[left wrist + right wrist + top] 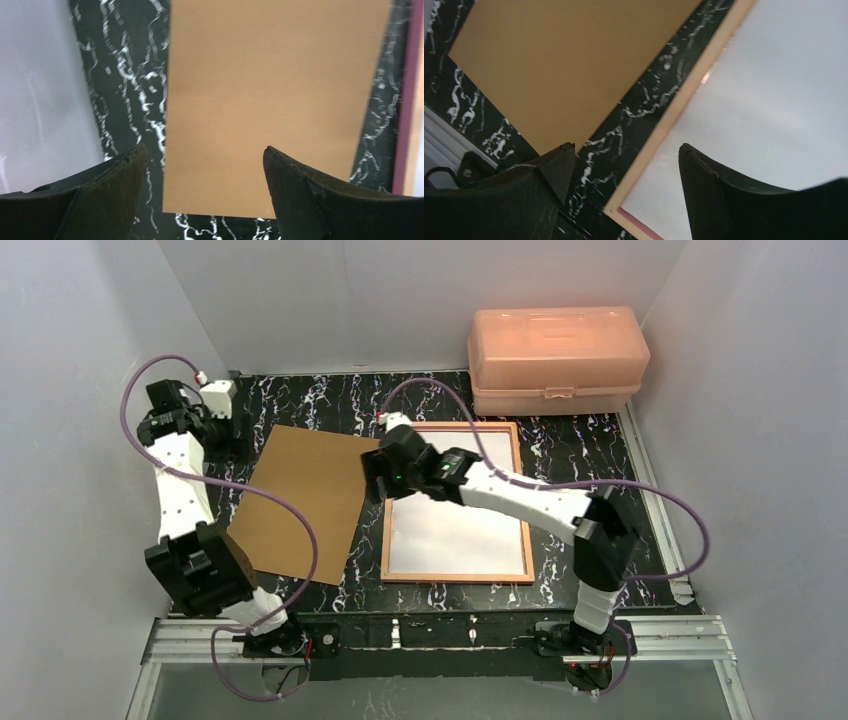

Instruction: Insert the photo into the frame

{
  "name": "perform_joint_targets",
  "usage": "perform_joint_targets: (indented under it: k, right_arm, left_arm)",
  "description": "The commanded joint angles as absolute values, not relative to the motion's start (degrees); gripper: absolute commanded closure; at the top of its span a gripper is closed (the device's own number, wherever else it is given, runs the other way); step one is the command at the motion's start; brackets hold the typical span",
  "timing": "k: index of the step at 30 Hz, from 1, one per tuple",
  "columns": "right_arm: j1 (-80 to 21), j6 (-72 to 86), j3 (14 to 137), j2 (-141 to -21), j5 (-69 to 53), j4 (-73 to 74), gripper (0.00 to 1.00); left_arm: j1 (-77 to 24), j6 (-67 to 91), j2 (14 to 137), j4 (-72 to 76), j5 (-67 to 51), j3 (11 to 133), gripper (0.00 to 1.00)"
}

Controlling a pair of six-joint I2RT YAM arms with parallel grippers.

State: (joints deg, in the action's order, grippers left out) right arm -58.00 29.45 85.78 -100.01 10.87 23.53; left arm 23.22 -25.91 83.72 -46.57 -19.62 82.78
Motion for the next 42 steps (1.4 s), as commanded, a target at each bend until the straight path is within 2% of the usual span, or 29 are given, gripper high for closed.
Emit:
perform_joint_targets:
  k: [1, 3, 9, 14, 16, 20, 27, 37, 42]
  right_arm:
    - [-62.53, 38.28, 94.33, -109.18, 13.16, 21.44, 0.14]
    - [-63.4, 41.16, 97.88, -113.71, 12.8, 22.22, 0.13]
    - [-63.98, 48.47, 104.94, -123.23, 12.2, 24.18, 0.11]
    - [-63.87, 50.03, 108.1, -127.41, 14.65, 25.06, 0.09]
    - [-63.69, 51.33, 108.49, -128.65, 14.34, 25.14, 0.08]
    - [-63.5, 53.78, 108.86, -130.48, 13.35, 25.14, 0.07]
    - [-63.37, 55.46, 107.4, -131.03, 14.15, 24.92, 0.07]
    - [-63.08, 59.78, 105.58, -133.57, 13.03, 23.47, 0.05]
    - [-62.95, 61.53, 105.91, -134.73, 10.37, 21.32, 0.05]
  left_arm:
    - [28.06, -26.85, 90.4, -53.49, -16.62, 87.62, 0.26]
    - [28.79, -27.36, 92.56, -53.92, -15.8, 86.81, 0.37]
    - [28.94, -25.31, 95.97, -47.92, -11.65, 80.95, 0.52]
    - [28.96, -22.68, 100.27, -42.81, -7.44, 80.35, 0.76]
    - [28.92, -22.56, 100.83, -38.99, -4.47, 79.13, 0.8]
    - [28.57, -23.93, 102.44, -31.59, 3.26, 76.4, 0.83]
    - [28.3, -24.31, 107.53, -27.82, 5.38, 74.55, 0.84]
    - [28.19, -25.12, 110.52, -26.34, 0.5, 69.99, 0.85]
    - [27.82, -25.02, 110.53, -28.95, -4.48, 68.27, 0.89]
